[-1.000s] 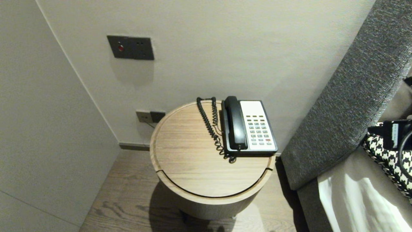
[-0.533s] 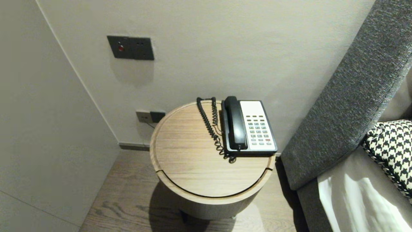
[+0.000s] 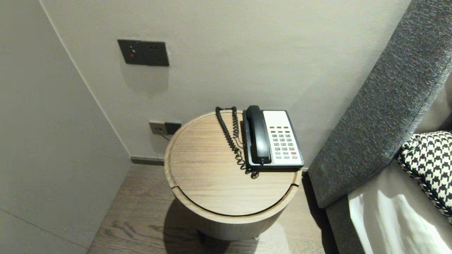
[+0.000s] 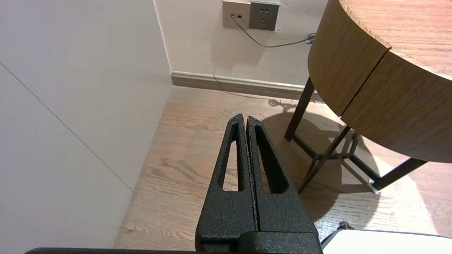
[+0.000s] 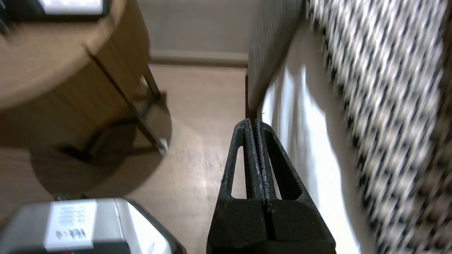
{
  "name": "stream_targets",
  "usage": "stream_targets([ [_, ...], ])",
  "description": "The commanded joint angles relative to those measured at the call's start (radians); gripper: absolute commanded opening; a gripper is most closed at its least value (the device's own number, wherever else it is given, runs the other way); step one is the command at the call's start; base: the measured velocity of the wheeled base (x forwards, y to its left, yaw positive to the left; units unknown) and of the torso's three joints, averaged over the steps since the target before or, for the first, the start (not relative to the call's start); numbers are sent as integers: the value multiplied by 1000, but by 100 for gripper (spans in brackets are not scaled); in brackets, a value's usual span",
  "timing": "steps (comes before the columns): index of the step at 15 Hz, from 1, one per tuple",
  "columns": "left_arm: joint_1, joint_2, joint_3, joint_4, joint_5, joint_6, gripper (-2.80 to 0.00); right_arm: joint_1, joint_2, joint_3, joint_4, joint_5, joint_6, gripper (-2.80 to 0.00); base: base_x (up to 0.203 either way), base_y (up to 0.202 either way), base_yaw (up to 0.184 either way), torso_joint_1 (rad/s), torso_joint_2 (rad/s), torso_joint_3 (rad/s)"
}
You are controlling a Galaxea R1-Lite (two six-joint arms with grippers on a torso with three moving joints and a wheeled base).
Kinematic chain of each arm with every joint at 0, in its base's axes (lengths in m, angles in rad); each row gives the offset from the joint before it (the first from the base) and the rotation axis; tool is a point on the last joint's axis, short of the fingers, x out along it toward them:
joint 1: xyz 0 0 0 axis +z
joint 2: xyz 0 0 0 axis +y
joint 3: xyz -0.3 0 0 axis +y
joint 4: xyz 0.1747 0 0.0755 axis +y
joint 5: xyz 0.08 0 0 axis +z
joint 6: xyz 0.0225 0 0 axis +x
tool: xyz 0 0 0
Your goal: Open the nightstand drawer
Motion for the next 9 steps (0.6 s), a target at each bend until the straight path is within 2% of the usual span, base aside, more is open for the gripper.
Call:
stream_targets([
  [1,0,-2,0,0,0,0,-280,5,-170,138,-16,-12,1,-280,0,0,0,0,0,0],
  [6,0,-2,0,0,0,0,-280,41,-367,326,-27,-4,-6,-280,0,0,0,0,0,0],
  [9,0,-2,0,0,0,0,-280,42,-415,358,-29,8,-3,-280,0,0,0,0,0,0],
])
